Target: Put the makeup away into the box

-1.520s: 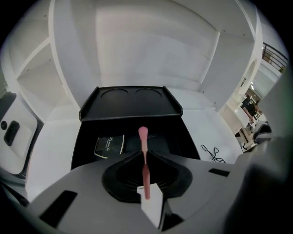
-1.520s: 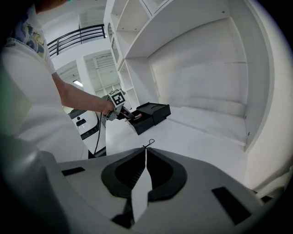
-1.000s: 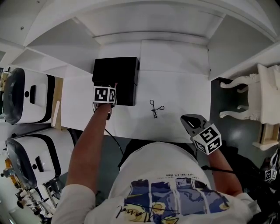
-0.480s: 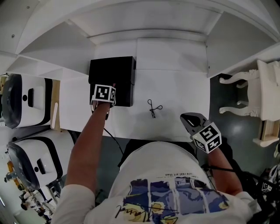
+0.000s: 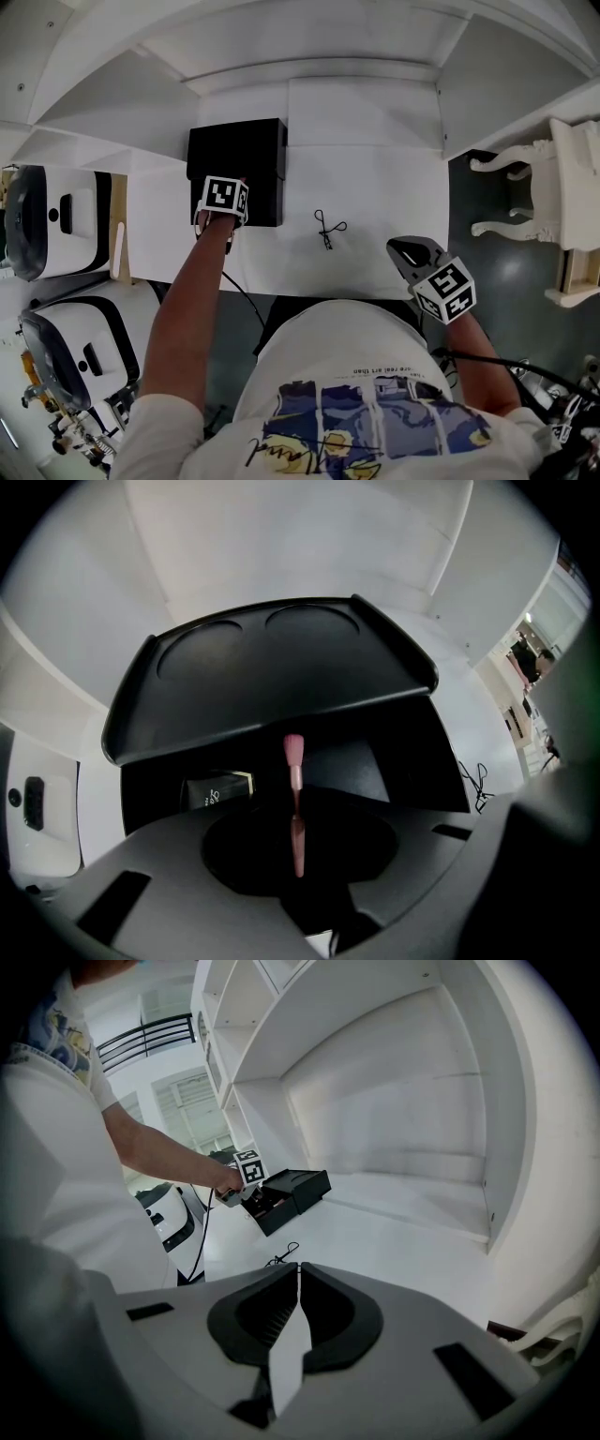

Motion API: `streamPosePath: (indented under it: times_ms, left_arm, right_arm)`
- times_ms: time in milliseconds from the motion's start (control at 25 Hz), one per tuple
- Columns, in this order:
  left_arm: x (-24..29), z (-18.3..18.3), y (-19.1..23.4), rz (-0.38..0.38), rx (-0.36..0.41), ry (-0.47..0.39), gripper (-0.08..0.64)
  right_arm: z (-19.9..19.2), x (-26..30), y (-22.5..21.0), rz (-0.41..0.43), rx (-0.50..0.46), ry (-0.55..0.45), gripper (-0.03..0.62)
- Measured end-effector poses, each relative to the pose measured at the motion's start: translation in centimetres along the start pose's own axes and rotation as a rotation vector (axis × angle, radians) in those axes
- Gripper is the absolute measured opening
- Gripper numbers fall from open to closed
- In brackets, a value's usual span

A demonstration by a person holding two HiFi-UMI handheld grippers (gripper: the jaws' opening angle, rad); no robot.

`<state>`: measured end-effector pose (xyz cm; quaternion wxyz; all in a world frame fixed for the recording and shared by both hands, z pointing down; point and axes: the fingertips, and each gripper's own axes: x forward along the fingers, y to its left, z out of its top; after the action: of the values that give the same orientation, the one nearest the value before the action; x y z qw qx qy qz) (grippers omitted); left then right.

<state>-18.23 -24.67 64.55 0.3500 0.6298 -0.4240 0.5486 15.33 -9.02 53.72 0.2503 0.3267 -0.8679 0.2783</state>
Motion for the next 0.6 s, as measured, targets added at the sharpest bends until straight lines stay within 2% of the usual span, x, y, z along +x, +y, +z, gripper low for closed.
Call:
streamPosePath:
  times_ms: [280, 600]
  left_arm:
    - [-0.7, 0.4, 0.3, -0.012, 0.008, -0.046, 0.122]
    - [-3.4, 0.2, 0.6, -0.079, -0.020, -0.198, 0.124]
  right_arm:
    - [0.2, -0.1, 0.2, -0.020, -0.009, -0.012, 0.028]
    - [0.9, 0.1, 1.9, -0.072, -0.022, -0.033, 0.028]
